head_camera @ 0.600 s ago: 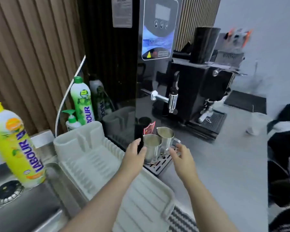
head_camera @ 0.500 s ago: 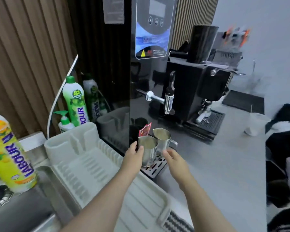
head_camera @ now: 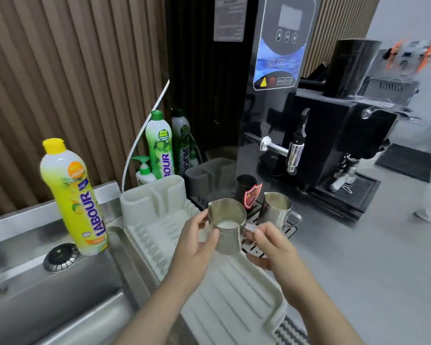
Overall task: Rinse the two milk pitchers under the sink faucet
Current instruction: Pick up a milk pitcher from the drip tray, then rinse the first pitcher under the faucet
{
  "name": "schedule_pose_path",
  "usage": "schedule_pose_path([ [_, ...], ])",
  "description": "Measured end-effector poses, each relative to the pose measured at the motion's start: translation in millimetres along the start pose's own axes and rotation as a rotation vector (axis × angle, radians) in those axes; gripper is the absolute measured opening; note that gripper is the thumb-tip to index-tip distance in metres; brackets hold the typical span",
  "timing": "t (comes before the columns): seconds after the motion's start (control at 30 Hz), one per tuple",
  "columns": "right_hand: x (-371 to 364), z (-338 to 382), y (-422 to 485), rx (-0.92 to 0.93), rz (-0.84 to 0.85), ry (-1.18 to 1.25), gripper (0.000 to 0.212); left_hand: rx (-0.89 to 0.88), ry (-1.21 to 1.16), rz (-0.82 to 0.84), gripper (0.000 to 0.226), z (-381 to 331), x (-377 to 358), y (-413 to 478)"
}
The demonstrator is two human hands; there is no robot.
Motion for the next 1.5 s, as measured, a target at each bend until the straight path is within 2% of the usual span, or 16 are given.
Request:
schedule_pose_path([
  [0.07,-34.5,9.4,-7.0,0.014,0.095,-0.006,0.019,-0.008,0.01,-0.059,0.044,-0.9,30.0,-32.6],
  [0.17,-93.5,12.9,-14.0,0.02,0.226,-0.034,0.014,0.003,-0.036,-0.187,0.037,3.9,73.8,-84.7],
  [0.3,-181.9,1.9,-18.1,0.054,0.377,-0.001,0.016,0.053,-0.051,-0.382,0.04,15.8,128.8,-160.4],
  [0.43,-257.4,-15.1,-24.3,0.039,0.488,-0.033,0.027,0.112,-0.002,-0.547,0.048,22.6,171.3,-226.3],
  [0.57,-304.8,-28.4,-28.4,0.0,0.509,-0.106,0.037,0.173,0.015,-0.597,0.053,31.8,205.7,-270.5],
  [0.7,-327.6,-29.4,-33.4,-0.031,0.508,-0.099,0.033,0.234,-0.123,-0.678,0.026,47.7,247.4,-279.8],
  [0.77,-334.5,-29.0,-35.9,-0.033,0.489,-0.105,0.031,0.302,-0.118,-0.703,0.017,58.5,275.1,-265.2],
  [0.83,-338.2,-27.3,-37.3,-0.015,0.453,-0.117,0.031,0.395,-0.092,-0.691,0.027,74.0,302.7,-239.2],
  [0.93,-344.8,-25.0,-37.9,0.011,0.422,-0.139,0.03,0.525,-0.003,-0.644,0.045,101.3,332.9,-204.6],
  [1.03,-350.3,-23.1,-37.9,0.021,0.398,-0.149,0.029,0.546,0.201,-0.58,0.03,115.3,342.9,-186.1],
  [1.13,-353.4,-23.1,-36.8,0.024,0.353,-0.156,0.034,0.601,0.331,-0.631,0.019,128.9,353.7,-176.9],
  [1.2,-354.5,-24.7,-35.9,0.026,0.322,-0.16,0.041,0.643,0.092,-0.731,0.017,143.4,365.3,-178.0],
  [1.3,-356.9,-26.0,-36.8,0.018,0.315,-0.15,0.037,0.645,-0.549,-0.812,0.019,158.1,372.4,-186.6],
  [1.37,-357.2,-26.4,-37.7,0.013,0.308,-0.145,0.033,0.63,-0.727,-0.811,0.019,159.9,373.7,-191.2],
  [1.5,-358.2,-26.4,-41.8,0.012,0.297,-0.169,0.034,0.582,-0.849,-0.747,0.041,160.5,371.2,-192.5],
])
Point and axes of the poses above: each hand's wrist, its own y-axis towards the middle knuckle, its own x-axis out of the back of the hand, z = x × y, the point moved 3 cm from there along y, towards the middle knuckle, and after that the axes turned 12 degrees about z, right-handed, at the moved point
